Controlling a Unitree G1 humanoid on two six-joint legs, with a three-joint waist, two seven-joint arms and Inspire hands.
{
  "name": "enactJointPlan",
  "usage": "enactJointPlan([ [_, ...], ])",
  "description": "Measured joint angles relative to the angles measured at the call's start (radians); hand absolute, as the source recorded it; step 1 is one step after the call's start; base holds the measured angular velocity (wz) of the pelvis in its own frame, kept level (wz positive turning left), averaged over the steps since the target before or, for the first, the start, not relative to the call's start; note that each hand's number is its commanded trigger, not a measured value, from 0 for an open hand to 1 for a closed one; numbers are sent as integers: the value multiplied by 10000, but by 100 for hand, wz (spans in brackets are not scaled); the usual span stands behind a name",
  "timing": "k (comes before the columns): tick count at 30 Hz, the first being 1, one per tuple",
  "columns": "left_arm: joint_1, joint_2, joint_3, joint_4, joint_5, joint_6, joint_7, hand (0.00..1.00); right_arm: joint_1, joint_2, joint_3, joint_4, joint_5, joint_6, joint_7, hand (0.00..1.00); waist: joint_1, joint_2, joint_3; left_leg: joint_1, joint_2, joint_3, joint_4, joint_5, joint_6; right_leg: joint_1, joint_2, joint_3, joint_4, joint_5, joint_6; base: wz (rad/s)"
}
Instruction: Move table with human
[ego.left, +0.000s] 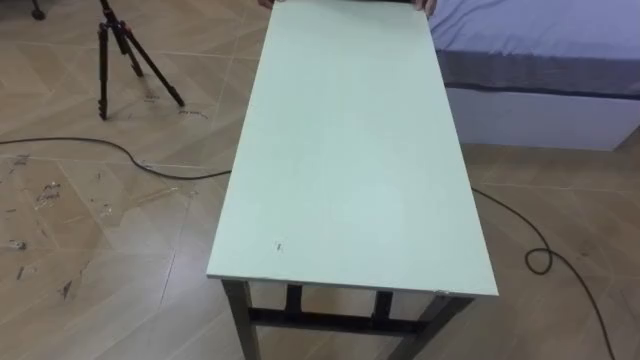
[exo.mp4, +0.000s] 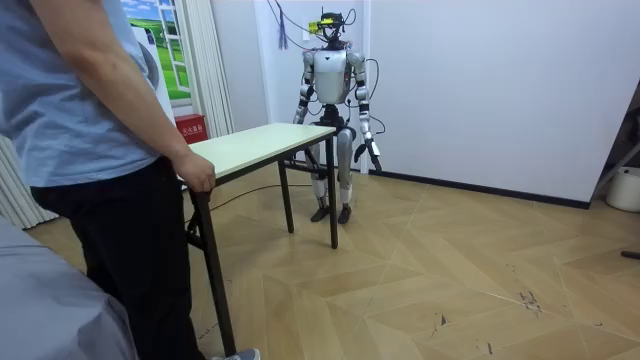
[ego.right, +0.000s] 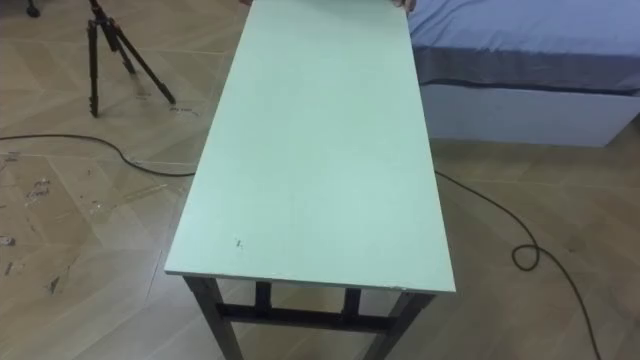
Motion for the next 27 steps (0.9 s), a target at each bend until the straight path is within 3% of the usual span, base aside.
enactJointPlan([
  [13, 12, -3, 1, 222, -994, 8, -758, 0, 9, -10, 115, -11, 69, -51, 224, 0, -1, 12, -3, -22, 1, -11, 6, 0, 0, -22, -5, -6, -2, 0, 0, 0],
  [27, -120, 9, -17, 578, -2585, 482, -3119, 0, -2, -53, 106, 35, 831, 54, 1122, 0, 5, 191, -26, -37, 0, -26, 25, 0, 0, -23, -18, -32, -1, 0, 0, 0],
])
